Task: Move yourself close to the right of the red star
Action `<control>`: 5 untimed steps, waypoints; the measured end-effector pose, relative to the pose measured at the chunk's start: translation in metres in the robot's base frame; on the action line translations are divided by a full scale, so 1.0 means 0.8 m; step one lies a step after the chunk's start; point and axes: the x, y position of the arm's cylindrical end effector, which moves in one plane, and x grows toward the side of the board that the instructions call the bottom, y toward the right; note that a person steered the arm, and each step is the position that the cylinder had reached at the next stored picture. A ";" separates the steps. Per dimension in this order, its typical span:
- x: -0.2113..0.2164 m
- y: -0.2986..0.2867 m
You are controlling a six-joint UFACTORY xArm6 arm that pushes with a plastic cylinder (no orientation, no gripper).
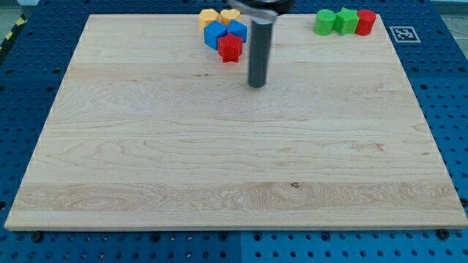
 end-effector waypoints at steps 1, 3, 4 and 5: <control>0.000 -0.029; 0.000 -0.051; 0.000 -0.056; -0.003 -0.046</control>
